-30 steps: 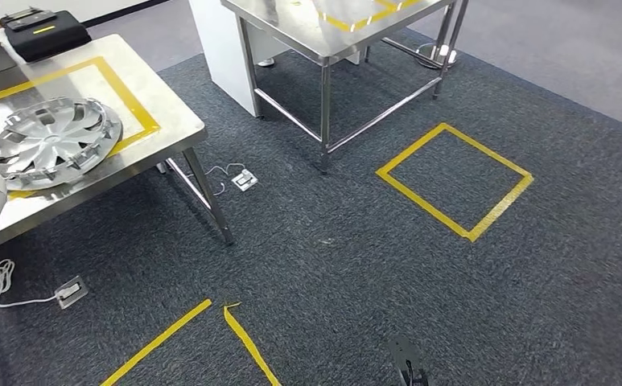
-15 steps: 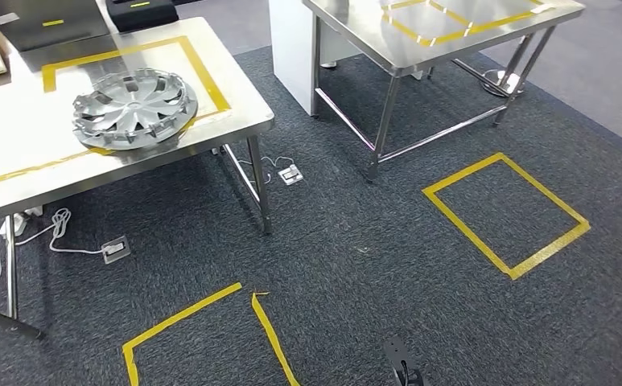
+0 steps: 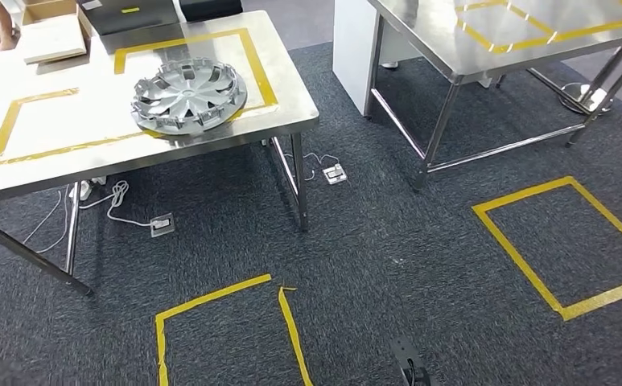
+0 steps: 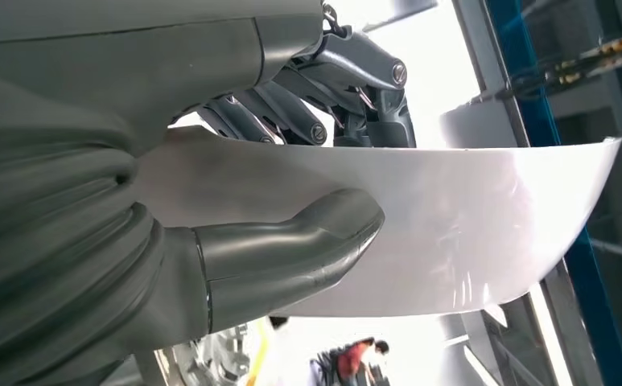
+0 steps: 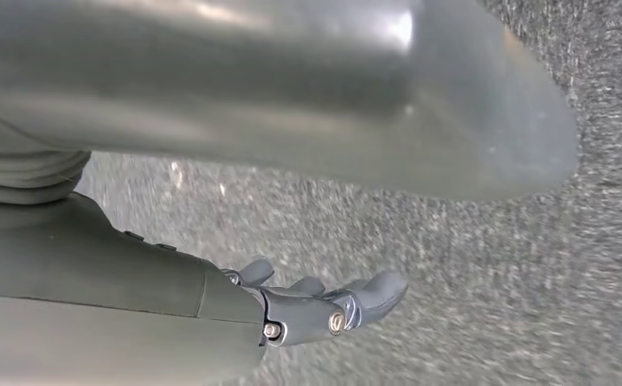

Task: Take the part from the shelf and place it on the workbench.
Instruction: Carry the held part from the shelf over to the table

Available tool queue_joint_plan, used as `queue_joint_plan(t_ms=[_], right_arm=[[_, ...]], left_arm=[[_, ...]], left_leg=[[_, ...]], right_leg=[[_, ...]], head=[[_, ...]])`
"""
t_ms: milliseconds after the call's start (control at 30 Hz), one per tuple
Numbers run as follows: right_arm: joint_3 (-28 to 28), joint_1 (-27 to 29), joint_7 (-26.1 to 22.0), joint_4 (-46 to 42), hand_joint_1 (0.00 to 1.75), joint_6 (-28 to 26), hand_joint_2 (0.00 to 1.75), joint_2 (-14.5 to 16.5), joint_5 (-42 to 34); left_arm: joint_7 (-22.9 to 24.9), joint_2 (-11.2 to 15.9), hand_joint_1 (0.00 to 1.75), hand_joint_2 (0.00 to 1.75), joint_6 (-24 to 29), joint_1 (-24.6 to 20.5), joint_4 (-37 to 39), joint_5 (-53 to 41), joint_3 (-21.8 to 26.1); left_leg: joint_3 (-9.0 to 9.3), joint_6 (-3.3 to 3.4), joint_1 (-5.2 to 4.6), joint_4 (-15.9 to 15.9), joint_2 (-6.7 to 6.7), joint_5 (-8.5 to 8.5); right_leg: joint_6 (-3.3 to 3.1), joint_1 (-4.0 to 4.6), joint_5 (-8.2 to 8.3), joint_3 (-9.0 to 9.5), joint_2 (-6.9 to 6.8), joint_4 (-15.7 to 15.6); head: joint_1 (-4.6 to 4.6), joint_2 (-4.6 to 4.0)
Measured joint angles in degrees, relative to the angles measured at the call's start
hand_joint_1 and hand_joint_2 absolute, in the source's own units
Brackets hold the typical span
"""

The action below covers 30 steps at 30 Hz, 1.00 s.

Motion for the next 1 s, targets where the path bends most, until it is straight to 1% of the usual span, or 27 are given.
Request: queue_joint_plan(t_ms=[33, 67, 100, 133, 167, 200, 233, 267, 300, 333, 367, 400, 433, 467, 500, 533, 567, 600, 633, 667, 700, 733, 767, 800, 900, 1000], right_arm=[[0.0, 0.06, 0.03, 0.0, 0.0, -0.01, 0.0, -0.02, -0.01], [0.0, 0.07, 0.11, 0.0, 0.0, -0.01, 0.0, -0.02, -0.02], [0.0, 0.03, 0.22, 0.0, 0.0, -0.01, 0.0, -0.03, -0.05], [0.0, -0.03, 0.36, 0.0, 0.0, -0.01, 0.0, -0.02, -0.12], [0.0, -0.1, 0.5, 0.0, 0.0, -0.01, 0.0, 0.01, -0.21], [0.0, -0.16, 0.58, 0.0, 0.0, -0.02, 0.0, 0.03, -0.31], [0.0, -0.2, 0.62, 0.0, 0.0, -0.03, 0.0, 0.05, -0.38], [0.0, -0.22, 0.61, 0.0, 0.0, -0.05, 0.0, 0.06, -0.43], [0.0, -0.25, 0.61, 0.0, 0.0, -0.09, 0.0, 0.06, -0.46], [0.0, -0.29, 0.61, 0.0, 0.0, -0.13, 0.0, 0.07, -0.5], [0.0, -0.35, 0.61, 0.0, 0.0, -0.15, 0.0, 0.08, -0.55], [0.0, -0.4, 0.6, 0.0, 0.0, -0.19, 0.0, 0.09, -0.7], [-0.01, -0.44, 0.58, 0.0, 0.0, -0.21, 0.0, 0.13, -0.9], [-0.04, -0.43, 0.57, 0.0, 0.0, -0.24, 0.0, 0.16, -1.16], [-0.13, -0.37, 0.57, 0.0, 0.0, -0.28, 0.0, 0.2, -1.42], [-0.24, -0.27, 0.57, 0.0, 0.0, -0.32, 0.0, 0.22, -1.57], [-0.33, -0.15, 0.58, 0.0, 0.0, -0.35, 0.0, 0.22, -1.68], [-0.42, -0.06, 0.58, 0.0, 0.0, -0.37, 0.0, 0.22, -1.72], [-0.44, 0.0, 0.58, 0.0, 0.0, -0.38, 0.0, 0.22, -1.74], [-0.45, 0.01, 0.58, 0.0, 0.0, -0.38, 0.0, 0.22, -1.74], [-0.46, -0.02, 0.58, 0.0, 0.0, -0.37, 0.0, 0.22, -1.74], [-0.47, -0.05, 0.58, 0.0, 0.0, -0.36, 0.0, 0.23, -1.73], [-0.48, -0.06, 0.61, 0.0, 0.0, -0.34, 0.0, 0.25, -1.72], [-0.48, -0.06, 0.63, 0.0, 0.0, -0.33, 0.0, 0.3, -1.71], [-0.5, -0.05, 0.73, 0.0, 0.0, -0.34, 0.0, 0.41, -1.64], [-0.54, -0.08, 0.83, 0.0, 0.0, -0.45, 0.0, 0.43, -1.56]], left_arm=[[0.14, -0.01, 1.75, 1.75, -0.01, 0.05, 0.0, 0.04, 0.0], [0.37, -0.02, 1.75, 1.75, -0.02, 0.12, 0.01, 0.09, -0.01], [0.65, -0.03, 1.75, 1.75, -0.05, 0.14, 0.0, 0.11, -0.01], [0.97, -0.05, 1.75, 1.75, -0.09, 0.07, -0.03, 0.04, -0.03], [1.29, -0.1, 1.75, 1.75, -0.11, -0.05, -0.1, -0.13, -0.05], [1.58, -0.17, 1.75, 1.75, -0.13, -0.28, -0.18, -0.37, -0.1], [1.82, -0.29, 1.75, 1.75, -0.13, -0.56, -0.28, -0.63, -0.16], [2.01, -0.41, 1.75, 1.75, -0.13, -0.81, -0.38, -0.86, -0.22], [2.17, -0.55, 1.75, 1.75, -0.13, -0.99, -0.44, -1.07, -0.29], [2.3, -0.66, 1.75, 1.75, -0.13, -1.08, -0.49, -1.27, -0.36], [2.42, -0.78, 1.75, 1.75, -0.13, -1.1, -0.55, -1.45, -0.42], [2.49, -0.91, 1.75, 1.75, -0.13, -1.19, -0.62, -1.63, -0.47], [2.54, -1.11, 1.75, 1.75, -0.13, -1.34, -0.68, -1.78, -0.51], [2.55, -1.4, 1.75, 1.75, -0.13, -1.47, -0.75, -1.91, -0.54], [2.56, -1.73, 1.75, 1.75, -0.13, -1.6, -0.75, -2.03, -0.58], [2.59, -2.07, 1.75, 1.75, -0.13, -1.63, -0.72, -2.12, -0.63], [2.61, -2.35, 1.75, 1.75, -0.13, -1.62, -0.68, -2.18, -0.69], [2.62, -2.56, 1.75, 1.75, -0.13, -1.61, -0.65, -2.21, -0.74], [2.65, -2.7, 1.75, 1.75, -0.13, -1.61, -0.63, -2.23, -0.76], [2.69, -2.83, 1.75, 1.75, -0.13, -1.62, -0.63, -2.27, -0.78], [2.74, -2.94, 1.75, 1.75, -0.13, -1.66, -0.64, -2.34, -0.78], [2.84, -3.03, 1.75, 1.75, -0.13, -1.71, -0.64, -2.46, -0.79], [2.92, -3.11, 1.75, 1.75, -0.13, -1.77, -0.64, -2.58, -0.81], [2.99, -3.16, 1.75, 1.75, -0.13, -1.82, -0.64, -2.71, -0.85], [3.06, -3.27, 1.75, 1.75, -0.13, -1.97, -0.63, -3.01, -1.01], [3.07, -3.44, 1.75, 1.75, -0.13, -2.26, -0.63, -3.38, -1.19]], left_leg=[[-1.62, -0.11, 0.04, 3.75, 0.67, -1.64], [-2.63, -0.17, 0.07, 6.25, 0.91, -2.44], [-2.58, -0.17, 0.08, 6.67, 1.04, -2.16], [-1.31, -0.09, 0.07, 4.73, 1.3, -0.9], [0.94, 0.07, 0.03, 0.96, 2.09, 0.89], [3.22, 0.35, -0.24, -3.0, 3.51, 2.1], [4.98, 0.83, -0.46, -6.16, 4.59, 2.95], [5.91, 1.32, -0.69, -8.0, 5.33, 3.21], [6.01, 1.8, -0.89, -8.46, 5.36, 3.0], [5.92, 2.26, -0.85, -8.55, 4.55, 3.18], [5.87, 2.61, -0.73, -8.65, 3.98, 3.29], [5.87, 3.0, -0.58, -8.79, 3.48, 3.42], [5.87, 3.38, -0.41, -8.95, 3.09, 3.56], [5.86, 3.68, -0.28, -9.05, 2.77, 3.65], [5.8, 3.86, -0.27, -9.06, 2.39, 3.66], [5.75, 3.95, -0.27, -9.04, 2.0, 3.66], [5.73, 3.98, -0.27, -9.01, 1.59, 3.64], [5.73, 3.96, -0.26, -8.97, 1.2, 3.63], [5.76, 3.91, -0.22, -8.91, 0.86, 3.61], [5.8, 3.8, -0.17, -8.83, 0.58, 3.56], [5.8, 3.6, -0.13, -8.72, 0.35, 3.49], [5.74, 3.3, -0.18, -8.56, 0.12, 3.43], [5.65, 3.01, -0.28, -8.4, -0.07, 3.35], [5.57, 3.04, -0.41, -8.32, -0.2, 3.33], [5.73, 3.5, -0.56, -8.65, -0.27, 3.5], [6.02, 3.08, -0.55, -9.18, -0.23, 3.76]], right_leg=[[-0.1, 0.14, -0.06, -0.01, -0.9, 0.01], [-0.17, 0.24, -0.11, -0.02, -1.8, 0.02], [-0.19, 0.3, -0.16, 0.01, -2.66, 0.03], [-0.16, 0.34, -0.24, 0.09, -3.48, 0.04], [-0.06, 0.37, -0.35, 0.23, -4.24, 0.07], [0.12, 0.49, -0.5, 0.37, -4.96, 0.09], [0.36, 0.66, -0.66, 0.48, -5.63, 0.15], [0.6, 0.85, -0.79, 0.6, -6.22, 0.18], [0.86, 1.02, -0.87, 0.7, -6.83, 0.13], [1.14, 1.11, -0.94, 0.83, -7.43, 0.07], [1.49, 1.03, -1.09, 0.94, -7.42, 0.11], [1.87, 0.91, -1.56, 0.82, -6.35, 0.62], [2.19, 0.76, -2.55, 0.19, -4.66, 2.07], [2.46, 0.61, -4.04, -1.05, -2.65, 4.66], [2.61, 0.56, -5.84, -2.86, -1.03, 8.27], [2.7, 0.56, -7.39, -4.89, -0.34, 12.12], [2.76, 0.56, -8.11, -6.54, -0.09, 15.03], [2.78, 0.54, -7.64, -7.32, -0.02, 15.98], [2.77, 0.47, -6.03, -6.99, 0.0, 14.58], [2.75, 0.36, -3.72, -5.65, 0.04, 11.19], [2.74, 0.24, -1.7, -3.94, 0.2, 7.1], [2.64, 0.23, -0.29, -2.56, 0.39, 3.74], [2.53, 0.19, 0.46, -1.68, 0.55, 1.52], [2.43, 0.19, 0.56, -1.38, 0.67, 0.61], [2.15, 0.27, 0.74, -1.39, 0.62, 0.41], [1.75, 0.34, 0.76, -1.4, 0.65, 0.42]], head=[[-0.02, 0.0], [-0.01, 0.0], [-0.01, 0.0], [-0.02, 0.0], [-0.01, 0.0], [-0.04, 0.0], [-0.04, 0.0], [-0.04, 0.0], [-0.05, 0.0], [-0.05, 0.0], [-0.05, 0.0], [-0.04, 0.0], [0.06, 0.0], [0.3, 0.0], [0.54, 0.0], [0.79, 0.0], [0.95, 0.0], [1.02, 0.0], [1.06, 0.0], [1.09, 0.0], [1.13, 0.0], [1.14, 0.0], [1.13, 0.0], [1.13, 0.0], [1.11, 0.0], [1.1, 0.0]])
